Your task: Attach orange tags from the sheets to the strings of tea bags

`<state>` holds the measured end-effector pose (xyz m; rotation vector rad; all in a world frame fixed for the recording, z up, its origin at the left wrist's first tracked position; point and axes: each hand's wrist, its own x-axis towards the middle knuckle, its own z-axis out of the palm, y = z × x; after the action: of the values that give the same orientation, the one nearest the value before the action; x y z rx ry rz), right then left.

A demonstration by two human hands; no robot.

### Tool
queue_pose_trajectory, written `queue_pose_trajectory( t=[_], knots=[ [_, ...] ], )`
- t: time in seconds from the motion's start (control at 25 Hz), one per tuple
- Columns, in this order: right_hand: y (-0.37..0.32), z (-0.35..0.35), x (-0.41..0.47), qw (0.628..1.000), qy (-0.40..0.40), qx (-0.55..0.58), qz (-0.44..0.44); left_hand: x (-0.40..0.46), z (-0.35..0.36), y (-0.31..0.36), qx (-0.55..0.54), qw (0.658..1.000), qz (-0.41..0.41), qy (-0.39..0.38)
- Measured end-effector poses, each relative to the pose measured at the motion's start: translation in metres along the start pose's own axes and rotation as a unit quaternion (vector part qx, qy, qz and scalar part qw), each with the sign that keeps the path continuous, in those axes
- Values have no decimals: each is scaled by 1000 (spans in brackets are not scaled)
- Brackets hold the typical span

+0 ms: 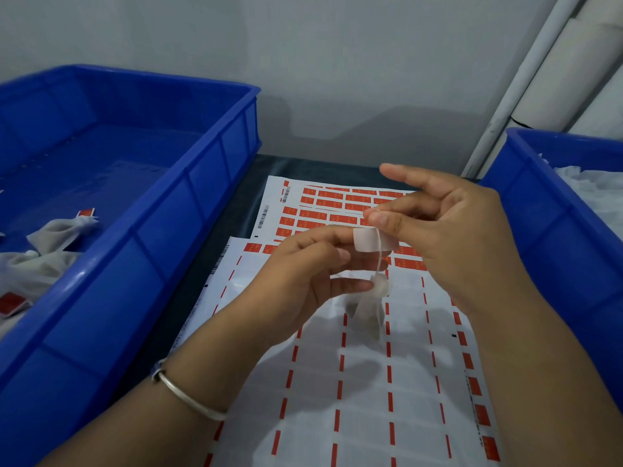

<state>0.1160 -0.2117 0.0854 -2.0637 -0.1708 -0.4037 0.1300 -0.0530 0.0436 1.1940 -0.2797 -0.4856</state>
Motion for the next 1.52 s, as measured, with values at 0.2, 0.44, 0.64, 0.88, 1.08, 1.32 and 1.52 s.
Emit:
queue_pose_trajectory(
  t=[0.2, 0.44, 0.64, 0.88, 1.08, 1.32, 1.52],
  knots=[
    [-9, -1, -3, 999, -10, 41, 3, -2, 0, -4, -117, 992, -34, -16],
    [-17, -2, -8, 994, -53, 88, -37, -2, 3, -2, -231, 966, -110, -39],
    [-20, -3, -10, 991, -73, 106, -40, -6, 1, -1, -225, 964, -104, -95],
    [-23, -5, -12, 990, -92, 102, -15, -5, 2, -1, -136, 982, -83, -102],
    [-23, -7, -12, 988, -95, 122, 12, -6, 5, -1, -80, 992, -79, -64],
    [-20, -6, -10, 989, -88, 113, 30, -7, 9, 4, -48, 996, -71, -22],
    [-22, -9, -11, 991, -64, 108, 46, -12, 17, 9, 87, 996, -11, 20]
  ],
)
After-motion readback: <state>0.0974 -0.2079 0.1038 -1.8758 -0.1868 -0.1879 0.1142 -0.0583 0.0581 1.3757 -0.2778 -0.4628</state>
